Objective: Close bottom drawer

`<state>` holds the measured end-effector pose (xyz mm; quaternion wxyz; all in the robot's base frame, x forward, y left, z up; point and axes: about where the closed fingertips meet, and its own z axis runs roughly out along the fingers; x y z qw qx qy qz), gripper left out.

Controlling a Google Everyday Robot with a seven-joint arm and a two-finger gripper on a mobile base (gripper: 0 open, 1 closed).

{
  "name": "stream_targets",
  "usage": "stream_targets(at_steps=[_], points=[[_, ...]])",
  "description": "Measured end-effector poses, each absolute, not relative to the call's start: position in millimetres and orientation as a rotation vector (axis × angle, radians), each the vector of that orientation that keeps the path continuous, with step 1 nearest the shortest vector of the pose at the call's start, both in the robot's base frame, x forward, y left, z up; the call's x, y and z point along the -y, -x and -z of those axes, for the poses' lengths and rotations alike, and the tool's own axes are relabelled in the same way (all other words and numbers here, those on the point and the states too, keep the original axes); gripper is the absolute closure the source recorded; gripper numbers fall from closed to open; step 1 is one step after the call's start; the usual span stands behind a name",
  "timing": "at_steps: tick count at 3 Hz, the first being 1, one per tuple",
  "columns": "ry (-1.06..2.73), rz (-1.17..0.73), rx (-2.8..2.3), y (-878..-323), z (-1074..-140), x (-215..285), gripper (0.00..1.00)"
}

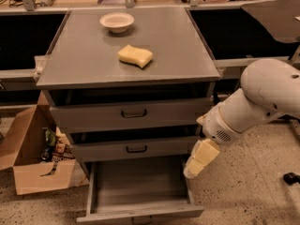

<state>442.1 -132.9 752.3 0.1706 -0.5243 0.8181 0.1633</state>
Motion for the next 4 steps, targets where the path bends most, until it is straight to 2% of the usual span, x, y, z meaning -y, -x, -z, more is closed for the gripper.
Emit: stream_targets(at_steps=[1,4], points=[[1.477,-0.505,-2.335,-438.8,-736.1,128.4,0.00],[1.284,-0.876,-2.354,-413.5,-483.6,76.2,0.00]])
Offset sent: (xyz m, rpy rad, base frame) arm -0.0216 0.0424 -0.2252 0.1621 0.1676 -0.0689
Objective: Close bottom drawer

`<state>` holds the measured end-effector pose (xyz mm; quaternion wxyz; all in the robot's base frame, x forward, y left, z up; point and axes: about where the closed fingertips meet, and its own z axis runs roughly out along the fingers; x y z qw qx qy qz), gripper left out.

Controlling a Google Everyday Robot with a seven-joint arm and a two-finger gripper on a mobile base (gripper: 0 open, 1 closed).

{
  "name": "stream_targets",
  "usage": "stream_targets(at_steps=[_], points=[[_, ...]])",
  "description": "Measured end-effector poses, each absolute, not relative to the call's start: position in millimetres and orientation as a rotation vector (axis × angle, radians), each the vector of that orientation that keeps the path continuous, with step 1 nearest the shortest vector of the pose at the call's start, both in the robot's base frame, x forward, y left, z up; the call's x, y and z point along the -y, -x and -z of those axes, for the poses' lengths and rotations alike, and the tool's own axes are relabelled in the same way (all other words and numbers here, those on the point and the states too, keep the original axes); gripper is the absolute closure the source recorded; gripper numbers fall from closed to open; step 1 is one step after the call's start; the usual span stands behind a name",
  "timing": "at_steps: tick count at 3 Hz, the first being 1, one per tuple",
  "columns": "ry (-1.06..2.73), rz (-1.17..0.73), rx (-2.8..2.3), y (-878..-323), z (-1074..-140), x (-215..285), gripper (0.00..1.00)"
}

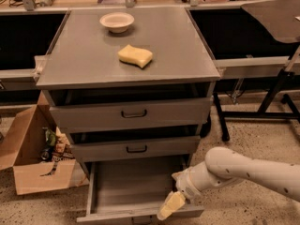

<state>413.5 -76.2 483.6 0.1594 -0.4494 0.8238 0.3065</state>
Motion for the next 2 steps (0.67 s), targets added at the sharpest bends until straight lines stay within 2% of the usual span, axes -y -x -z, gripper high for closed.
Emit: stream_targets(at_steps=[2], points=[[1.262,-0.952,-2.377,-399.8,-458.2,68.7,0.00]])
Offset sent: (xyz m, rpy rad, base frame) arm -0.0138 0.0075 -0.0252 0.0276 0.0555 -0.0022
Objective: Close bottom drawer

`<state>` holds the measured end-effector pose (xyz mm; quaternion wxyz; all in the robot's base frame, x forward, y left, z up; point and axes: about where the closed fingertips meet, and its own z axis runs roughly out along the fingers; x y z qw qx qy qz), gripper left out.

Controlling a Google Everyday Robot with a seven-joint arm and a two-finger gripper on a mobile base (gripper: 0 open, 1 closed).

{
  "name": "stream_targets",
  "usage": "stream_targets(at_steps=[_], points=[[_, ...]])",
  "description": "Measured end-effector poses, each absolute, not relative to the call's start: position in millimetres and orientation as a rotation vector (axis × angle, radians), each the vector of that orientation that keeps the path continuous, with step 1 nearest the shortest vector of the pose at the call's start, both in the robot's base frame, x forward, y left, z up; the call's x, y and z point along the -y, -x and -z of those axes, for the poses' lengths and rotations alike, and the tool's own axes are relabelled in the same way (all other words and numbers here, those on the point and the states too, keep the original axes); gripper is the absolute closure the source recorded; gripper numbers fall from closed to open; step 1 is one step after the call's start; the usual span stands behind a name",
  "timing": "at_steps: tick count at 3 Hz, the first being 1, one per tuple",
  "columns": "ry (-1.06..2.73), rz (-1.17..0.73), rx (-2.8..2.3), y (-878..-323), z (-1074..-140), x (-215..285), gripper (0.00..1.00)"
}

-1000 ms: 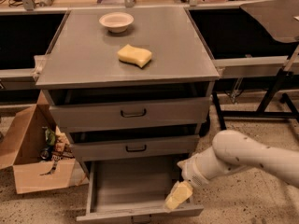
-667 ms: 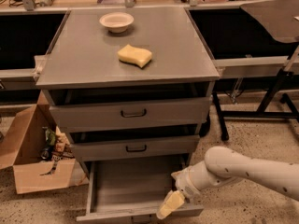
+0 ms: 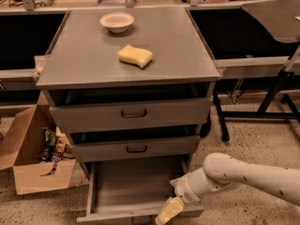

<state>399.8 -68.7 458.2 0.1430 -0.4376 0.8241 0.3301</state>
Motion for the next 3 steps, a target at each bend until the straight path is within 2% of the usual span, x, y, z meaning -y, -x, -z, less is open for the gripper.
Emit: stream_targets(at_steps=[1,2,3], points=[[1.248,-0.971,-2.390,-400.8,-420.5,69.1,0.00],[1.227,-0.963,-2.380,-403.6,-352.1,75.5,0.18],[1.166,-0.998,-2.388,-397.1,-278.7,83.8,0.41]])
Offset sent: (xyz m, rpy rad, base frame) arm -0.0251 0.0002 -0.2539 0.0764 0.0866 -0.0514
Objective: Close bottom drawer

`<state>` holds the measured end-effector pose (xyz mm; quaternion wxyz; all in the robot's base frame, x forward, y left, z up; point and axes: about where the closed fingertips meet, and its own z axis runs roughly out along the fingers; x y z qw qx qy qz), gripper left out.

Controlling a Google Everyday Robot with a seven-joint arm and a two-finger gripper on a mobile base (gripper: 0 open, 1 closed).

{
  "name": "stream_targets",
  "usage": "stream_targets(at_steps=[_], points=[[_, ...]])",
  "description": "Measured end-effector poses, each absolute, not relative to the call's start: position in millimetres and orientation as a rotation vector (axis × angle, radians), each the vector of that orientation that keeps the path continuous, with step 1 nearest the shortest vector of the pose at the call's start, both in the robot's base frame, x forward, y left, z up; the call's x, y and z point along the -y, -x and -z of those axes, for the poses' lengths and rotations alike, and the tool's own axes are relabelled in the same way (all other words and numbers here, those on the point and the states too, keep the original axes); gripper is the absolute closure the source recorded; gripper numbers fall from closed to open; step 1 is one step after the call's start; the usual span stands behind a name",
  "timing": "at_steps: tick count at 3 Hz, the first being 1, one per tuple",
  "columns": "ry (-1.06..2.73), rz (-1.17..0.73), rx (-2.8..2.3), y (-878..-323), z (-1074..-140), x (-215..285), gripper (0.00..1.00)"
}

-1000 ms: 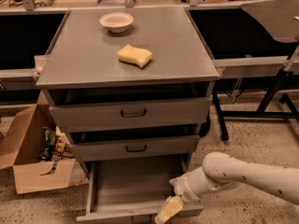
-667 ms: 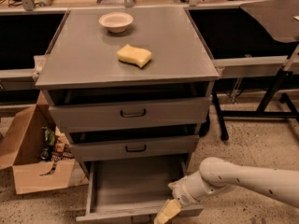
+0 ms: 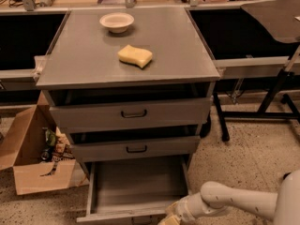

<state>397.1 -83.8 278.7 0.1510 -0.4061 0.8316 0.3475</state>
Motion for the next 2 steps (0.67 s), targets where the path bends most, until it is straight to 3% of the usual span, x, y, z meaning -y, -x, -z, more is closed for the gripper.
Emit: stream_targets(at_steps=[2], points=[[1.050,-1.092,-2.425,-370.5,-195.8,88.2,0.89]])
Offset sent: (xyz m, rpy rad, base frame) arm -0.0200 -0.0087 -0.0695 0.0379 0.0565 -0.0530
